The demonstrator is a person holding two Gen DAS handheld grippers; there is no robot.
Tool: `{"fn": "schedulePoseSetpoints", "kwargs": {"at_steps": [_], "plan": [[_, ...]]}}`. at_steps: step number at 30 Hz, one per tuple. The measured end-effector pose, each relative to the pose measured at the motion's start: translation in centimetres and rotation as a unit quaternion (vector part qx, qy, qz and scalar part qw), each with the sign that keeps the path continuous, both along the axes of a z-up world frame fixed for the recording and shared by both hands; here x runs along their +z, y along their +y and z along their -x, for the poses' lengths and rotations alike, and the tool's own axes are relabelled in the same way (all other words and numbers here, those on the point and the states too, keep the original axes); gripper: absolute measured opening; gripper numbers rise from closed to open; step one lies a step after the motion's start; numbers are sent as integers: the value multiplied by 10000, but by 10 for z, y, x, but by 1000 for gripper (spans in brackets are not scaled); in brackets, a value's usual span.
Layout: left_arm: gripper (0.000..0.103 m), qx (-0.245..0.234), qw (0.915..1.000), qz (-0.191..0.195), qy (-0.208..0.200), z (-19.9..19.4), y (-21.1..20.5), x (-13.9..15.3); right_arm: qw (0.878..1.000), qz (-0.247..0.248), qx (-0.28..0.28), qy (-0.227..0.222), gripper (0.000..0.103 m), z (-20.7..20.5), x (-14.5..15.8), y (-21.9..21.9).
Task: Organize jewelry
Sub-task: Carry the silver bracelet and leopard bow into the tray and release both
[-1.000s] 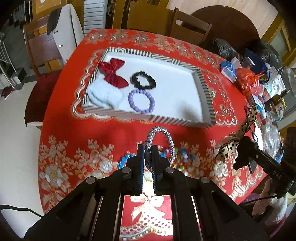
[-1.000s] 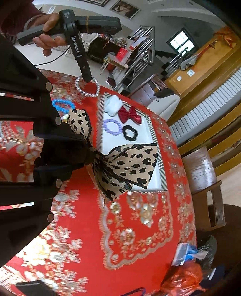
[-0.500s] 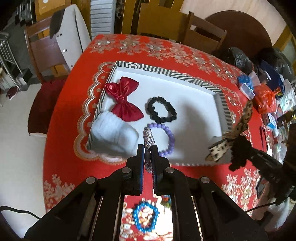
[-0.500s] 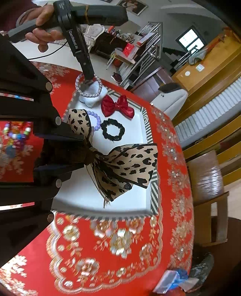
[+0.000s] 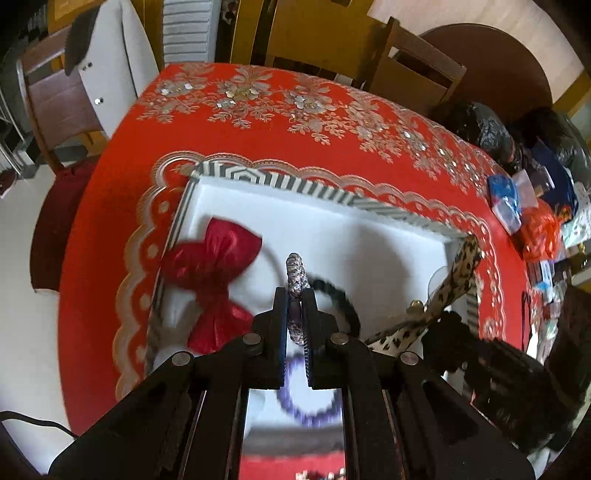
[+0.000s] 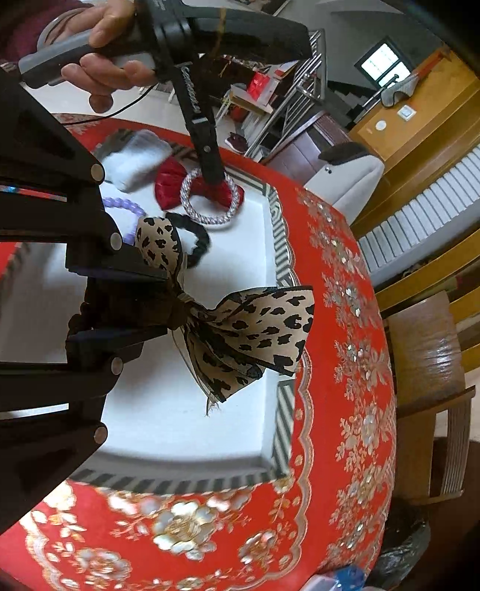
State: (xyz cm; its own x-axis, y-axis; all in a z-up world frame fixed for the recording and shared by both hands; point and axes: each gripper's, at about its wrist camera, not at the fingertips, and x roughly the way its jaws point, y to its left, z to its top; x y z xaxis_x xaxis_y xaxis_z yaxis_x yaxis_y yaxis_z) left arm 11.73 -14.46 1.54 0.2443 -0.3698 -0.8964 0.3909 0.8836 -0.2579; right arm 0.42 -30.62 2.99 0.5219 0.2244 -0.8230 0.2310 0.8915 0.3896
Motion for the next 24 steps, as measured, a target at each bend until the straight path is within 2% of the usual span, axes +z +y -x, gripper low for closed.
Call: {"fn": "schedulePoseSetpoints", "kwargs": {"at_steps": [5,12,13,14,17,19,24], "plan": [[6,87,9998,-146,128,-28,-8,-19,9996,-161,-204,-51,21,-33,-10,-10],[6,93,9987,-501,97,-43,-8,-41,9998,-160,22,119,22,-76,-32,3],[6,92,9985,-527,65,-43,-8,-41,9997,-173,41,171,28,-78,-34,4],[6,101,9984,-555,40,-44,-7,-41,9995,-194,34,244,40,-79,-36,4],[16,145,9985,-524,74,-46,-2,-41,9996,-252,39,157,46,-71,-30,1],[28,169,9987,-484,61,-45,1,-39,9998,-164,42,78,46,-61,-21,-1],[41,140,9988,-474,-50,-35,7,-26,9999,-108,-11,-44,46,-30,-2,-7]]}}
